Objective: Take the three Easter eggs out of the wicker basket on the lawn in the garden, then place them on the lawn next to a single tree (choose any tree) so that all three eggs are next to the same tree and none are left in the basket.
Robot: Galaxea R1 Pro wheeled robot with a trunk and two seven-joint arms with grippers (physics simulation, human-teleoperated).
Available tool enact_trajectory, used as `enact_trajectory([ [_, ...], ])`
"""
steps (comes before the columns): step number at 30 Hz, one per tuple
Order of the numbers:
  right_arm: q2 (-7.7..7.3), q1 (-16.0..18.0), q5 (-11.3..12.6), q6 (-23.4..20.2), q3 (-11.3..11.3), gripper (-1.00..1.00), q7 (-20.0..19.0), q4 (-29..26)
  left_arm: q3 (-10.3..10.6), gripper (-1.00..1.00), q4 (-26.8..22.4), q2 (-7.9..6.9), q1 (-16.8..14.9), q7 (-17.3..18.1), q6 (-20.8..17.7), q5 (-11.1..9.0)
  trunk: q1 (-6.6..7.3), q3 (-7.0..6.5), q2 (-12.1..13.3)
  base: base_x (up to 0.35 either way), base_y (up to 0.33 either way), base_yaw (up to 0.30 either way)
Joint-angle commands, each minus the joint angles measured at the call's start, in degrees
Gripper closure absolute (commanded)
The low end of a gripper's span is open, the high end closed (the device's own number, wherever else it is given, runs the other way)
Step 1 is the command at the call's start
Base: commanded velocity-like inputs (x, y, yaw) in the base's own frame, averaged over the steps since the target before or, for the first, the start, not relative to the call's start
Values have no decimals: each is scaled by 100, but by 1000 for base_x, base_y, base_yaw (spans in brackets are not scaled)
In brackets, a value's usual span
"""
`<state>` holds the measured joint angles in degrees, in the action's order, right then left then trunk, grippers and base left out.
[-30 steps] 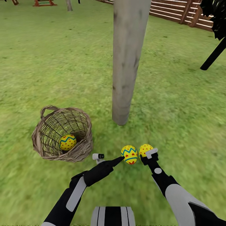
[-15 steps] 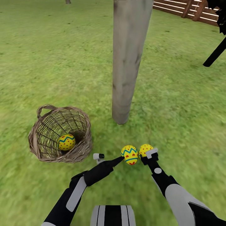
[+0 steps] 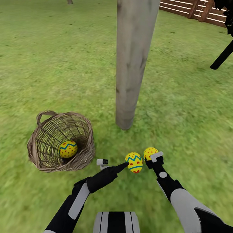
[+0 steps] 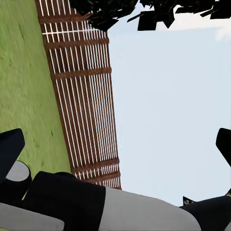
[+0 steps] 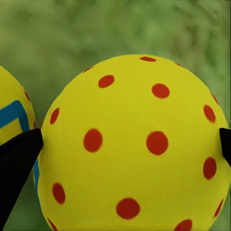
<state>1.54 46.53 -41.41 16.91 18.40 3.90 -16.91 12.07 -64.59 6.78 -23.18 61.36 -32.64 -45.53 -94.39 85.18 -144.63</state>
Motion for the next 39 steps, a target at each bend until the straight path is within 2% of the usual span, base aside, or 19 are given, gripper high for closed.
enact_trajectory([
  [1, 4, 5, -60, 23, 40, 100, 21, 6, 6, -100, 0, -1, -2, -1, -49, -43, 1, 3, -1, 0, 0, 0],
  [10, 5, 6, -64, 15, 43, 100, -4, 12, 5, -100, 7, 3, -2, -1, -49, -43, 1, 3, -1, 0, 0, 0],
  [11, 4, 6, -62, 15, 47, -100, 6, 12, 5, -100, 8, 0, -2, -1, -49, -43, 1, 3, -1, 0, 0, 0],
  [28, 4, 6, -60, 15, 66, -100, -13, 12, 5, -100, 26, -1, -2, -1, -49, -52, 1, 3, -1, 0, 0, 0],
  [37, -1, 6, -52, 6, 67, -100, -16, -15, 5, -100, 26, -1, -2, -1, -49, -78, 24, -196, 11, 0, 0, 0],
  [39, 7, 6, -52, 1, 73, -100, -20, -357, 5, -100, 26, -1, -2, -1, -49, -78, 29, -241, 14, 0, 0, 0],
])
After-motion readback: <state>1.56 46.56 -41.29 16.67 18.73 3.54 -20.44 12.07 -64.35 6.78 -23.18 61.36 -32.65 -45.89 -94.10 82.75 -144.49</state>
